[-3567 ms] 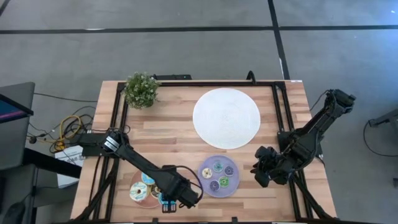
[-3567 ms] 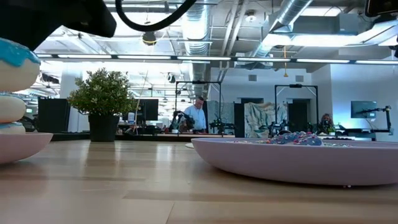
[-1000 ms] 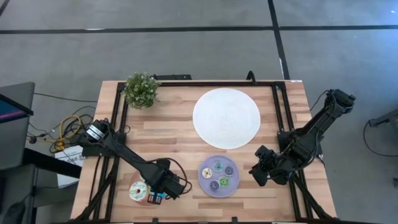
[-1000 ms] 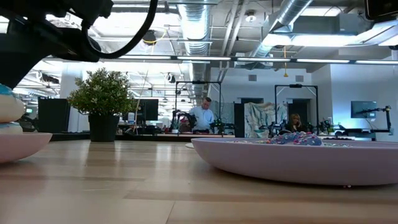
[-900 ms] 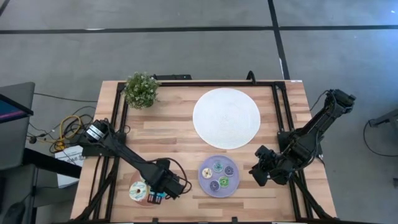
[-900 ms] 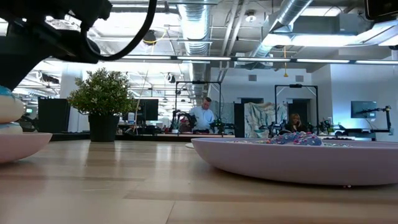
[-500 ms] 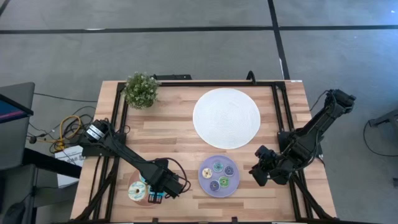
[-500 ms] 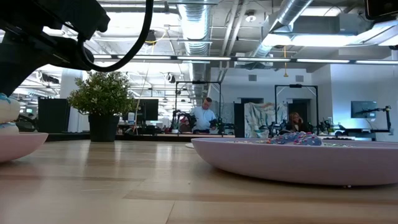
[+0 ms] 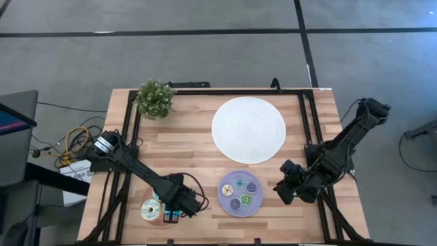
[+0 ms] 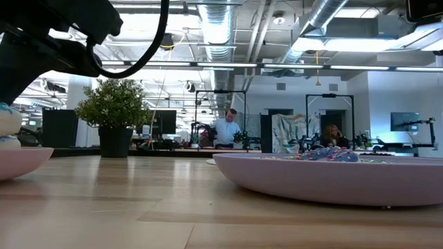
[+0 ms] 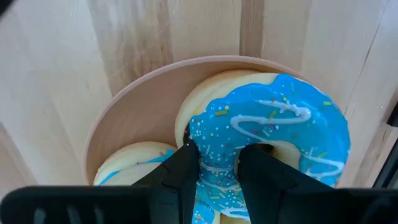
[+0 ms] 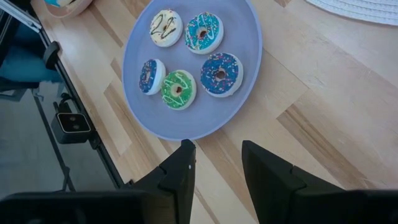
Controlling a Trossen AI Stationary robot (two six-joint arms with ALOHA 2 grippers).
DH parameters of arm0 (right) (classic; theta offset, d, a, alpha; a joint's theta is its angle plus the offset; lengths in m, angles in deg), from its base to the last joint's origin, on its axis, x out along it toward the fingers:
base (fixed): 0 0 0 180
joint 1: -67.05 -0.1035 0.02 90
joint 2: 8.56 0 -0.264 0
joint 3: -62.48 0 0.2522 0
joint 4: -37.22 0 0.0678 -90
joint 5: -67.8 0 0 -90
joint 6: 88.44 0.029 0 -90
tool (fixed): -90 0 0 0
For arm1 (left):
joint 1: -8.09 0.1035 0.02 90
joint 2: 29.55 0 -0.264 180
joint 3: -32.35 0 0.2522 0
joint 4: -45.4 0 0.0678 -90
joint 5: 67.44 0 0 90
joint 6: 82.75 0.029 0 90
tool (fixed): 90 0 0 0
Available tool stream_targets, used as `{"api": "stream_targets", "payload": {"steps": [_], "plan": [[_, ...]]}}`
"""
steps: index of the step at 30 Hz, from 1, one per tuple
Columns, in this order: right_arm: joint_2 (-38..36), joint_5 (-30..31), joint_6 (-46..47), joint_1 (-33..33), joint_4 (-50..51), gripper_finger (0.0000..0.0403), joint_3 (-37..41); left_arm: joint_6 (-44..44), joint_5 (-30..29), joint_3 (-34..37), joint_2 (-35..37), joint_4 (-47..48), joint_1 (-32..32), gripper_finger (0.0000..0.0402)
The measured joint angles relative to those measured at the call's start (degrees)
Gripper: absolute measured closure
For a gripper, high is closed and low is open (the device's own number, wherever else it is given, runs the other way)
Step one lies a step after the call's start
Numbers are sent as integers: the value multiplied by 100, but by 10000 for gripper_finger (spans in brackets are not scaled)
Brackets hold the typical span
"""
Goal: Pick & Place donuts
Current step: Put the big light blue donut on the pink plate
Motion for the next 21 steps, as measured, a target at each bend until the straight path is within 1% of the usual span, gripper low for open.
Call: {"api": "stream_targets", "payload": {"steps": [8, 21], "plan": [[0, 0, -32, 0, -2, 280, 0, -305, 6, 3, 223, 203, 120, 303], [0, 0, -52, 0, -2, 280, 0, -382, 56, 32, 227, 289, 120, 303]]}}
